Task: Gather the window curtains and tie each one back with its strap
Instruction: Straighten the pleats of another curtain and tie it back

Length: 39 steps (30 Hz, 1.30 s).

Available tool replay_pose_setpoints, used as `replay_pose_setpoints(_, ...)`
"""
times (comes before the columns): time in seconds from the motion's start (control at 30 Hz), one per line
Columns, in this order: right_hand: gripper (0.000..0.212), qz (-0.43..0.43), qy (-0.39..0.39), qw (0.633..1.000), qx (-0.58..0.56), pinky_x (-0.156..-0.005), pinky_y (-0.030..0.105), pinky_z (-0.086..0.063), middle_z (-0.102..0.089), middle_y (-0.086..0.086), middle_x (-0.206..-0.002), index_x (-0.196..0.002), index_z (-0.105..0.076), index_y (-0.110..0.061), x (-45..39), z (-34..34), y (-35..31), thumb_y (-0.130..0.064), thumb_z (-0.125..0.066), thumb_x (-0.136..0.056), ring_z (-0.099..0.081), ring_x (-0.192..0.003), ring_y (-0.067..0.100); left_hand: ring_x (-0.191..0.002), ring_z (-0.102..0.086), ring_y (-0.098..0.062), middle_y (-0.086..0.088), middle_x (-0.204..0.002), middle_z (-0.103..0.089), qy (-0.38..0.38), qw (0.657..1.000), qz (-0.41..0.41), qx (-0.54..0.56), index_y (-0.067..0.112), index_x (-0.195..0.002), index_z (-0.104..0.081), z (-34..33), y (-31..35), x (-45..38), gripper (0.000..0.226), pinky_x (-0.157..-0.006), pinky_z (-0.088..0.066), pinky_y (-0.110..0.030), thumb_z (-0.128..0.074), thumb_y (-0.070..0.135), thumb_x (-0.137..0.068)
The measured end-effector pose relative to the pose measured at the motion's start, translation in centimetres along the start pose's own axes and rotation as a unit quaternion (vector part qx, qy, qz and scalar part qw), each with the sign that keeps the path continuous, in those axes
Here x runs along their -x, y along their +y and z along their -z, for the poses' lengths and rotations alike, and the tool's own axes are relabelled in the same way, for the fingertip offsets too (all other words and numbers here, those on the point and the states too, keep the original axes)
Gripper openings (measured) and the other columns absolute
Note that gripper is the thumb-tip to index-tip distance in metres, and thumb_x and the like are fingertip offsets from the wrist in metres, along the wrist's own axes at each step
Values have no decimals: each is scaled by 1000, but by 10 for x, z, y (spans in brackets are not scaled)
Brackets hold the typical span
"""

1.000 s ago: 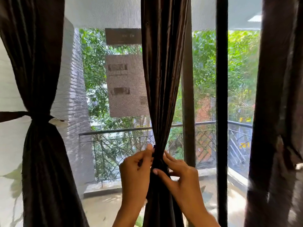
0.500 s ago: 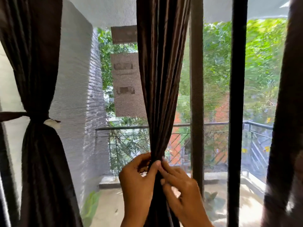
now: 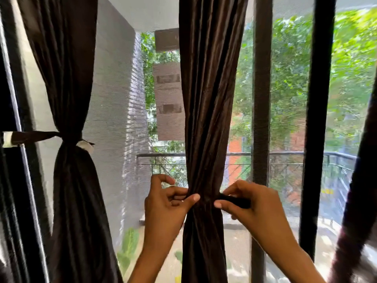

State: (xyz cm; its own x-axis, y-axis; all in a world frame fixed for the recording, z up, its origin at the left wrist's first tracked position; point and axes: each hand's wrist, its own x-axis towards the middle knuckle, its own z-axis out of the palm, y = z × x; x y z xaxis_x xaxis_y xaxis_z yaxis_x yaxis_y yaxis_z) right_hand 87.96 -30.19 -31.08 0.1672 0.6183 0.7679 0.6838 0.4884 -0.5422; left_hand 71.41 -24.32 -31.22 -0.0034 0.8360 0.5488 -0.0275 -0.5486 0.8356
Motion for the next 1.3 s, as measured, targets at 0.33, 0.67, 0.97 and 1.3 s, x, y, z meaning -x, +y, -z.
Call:
replay_pose_setpoints(0.33, 31, -182, -33, 938, -294, -68, 16, -55, -75, -5, -80, -78, -75, -26, 8, -11, -24, -10, -53, -93, -70, -81, 4, -85, -68, -4, 7, -87, -72, -95, 980, -150, -87, 16, -89, -73, 3, -9, 10, 36, -73, -53, -16, -77, -11, -66)
replay_pose_setpoints(0.67, 61, 95, -2, 994, 60, -81, 17, -48, -59, -11, -115, -129, -51, -30, 37, -46, 10, -32, -74, -73, -56, -107, 3, -78, -66, -39, -33, -76, -64, -61, 997, -49, 2, -6, -80, -70, 4, -11, -10, 20, -80, -55, -53, -75, 13, -77)
replay_pose_setpoints(0.97, 22, 173, 97, 974, 105, -71, 36, -45, -56, 5, -96, -98, -73, -16, 34, -65, 7, -12, -68, -77, -53, -88, 22, -70, -63, -42, -35, -74, -61, -60, 998, -32, 10, -9, -77, -67, -1, -13, -11, 26, -77, -54, -57, -77, 15, -76)
replay_pose_setpoints(1.3, 11, 103, 147, 984, 10, -88, 54, -45, -67, -3, -92, -88, -67, -8, 3, -45, 23, 1, -63, -82, -60, -92, 11, -88, -55, -11, 9, -97, -56, -40, 944, -249, -212, 28, -92, -72, -4, -17, 9, 14, -64, -49, -34, -67, 37, -82)
